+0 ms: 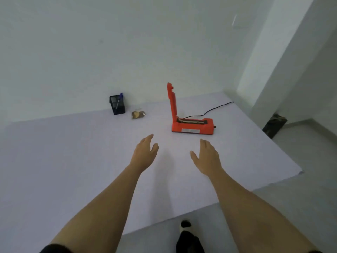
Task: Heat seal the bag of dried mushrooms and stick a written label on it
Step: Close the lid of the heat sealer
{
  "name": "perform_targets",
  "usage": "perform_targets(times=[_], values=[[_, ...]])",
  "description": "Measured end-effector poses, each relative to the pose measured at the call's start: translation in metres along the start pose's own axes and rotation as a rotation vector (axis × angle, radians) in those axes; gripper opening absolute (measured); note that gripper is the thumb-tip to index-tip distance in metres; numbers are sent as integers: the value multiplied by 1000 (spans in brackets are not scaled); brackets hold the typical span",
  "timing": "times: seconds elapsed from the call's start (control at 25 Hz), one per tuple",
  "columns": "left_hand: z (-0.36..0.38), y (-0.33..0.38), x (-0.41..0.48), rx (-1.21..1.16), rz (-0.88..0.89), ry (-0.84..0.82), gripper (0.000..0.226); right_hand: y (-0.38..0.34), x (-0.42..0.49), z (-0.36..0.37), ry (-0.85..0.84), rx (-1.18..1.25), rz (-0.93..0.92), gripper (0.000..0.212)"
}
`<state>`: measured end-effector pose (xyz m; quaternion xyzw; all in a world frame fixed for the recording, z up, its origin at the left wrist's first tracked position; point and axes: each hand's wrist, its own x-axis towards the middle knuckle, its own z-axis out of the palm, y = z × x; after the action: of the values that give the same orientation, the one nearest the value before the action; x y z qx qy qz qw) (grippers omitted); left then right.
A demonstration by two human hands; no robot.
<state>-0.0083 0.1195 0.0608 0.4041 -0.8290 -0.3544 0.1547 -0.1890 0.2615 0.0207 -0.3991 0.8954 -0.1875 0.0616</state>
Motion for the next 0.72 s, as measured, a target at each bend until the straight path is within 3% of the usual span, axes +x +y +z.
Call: perform_targets(times=[0.32,0.52,0.72], values=[[81,25,184,-12,-126,-65,58,111,191,1,-113,-171,-76,81],[112,22,223,-26,-224,-98,66,147,247,17,-253,-215,-27,93],[134,25,235,-132,-201,-37,52,168,269,31,-314,-140,-60,90]])
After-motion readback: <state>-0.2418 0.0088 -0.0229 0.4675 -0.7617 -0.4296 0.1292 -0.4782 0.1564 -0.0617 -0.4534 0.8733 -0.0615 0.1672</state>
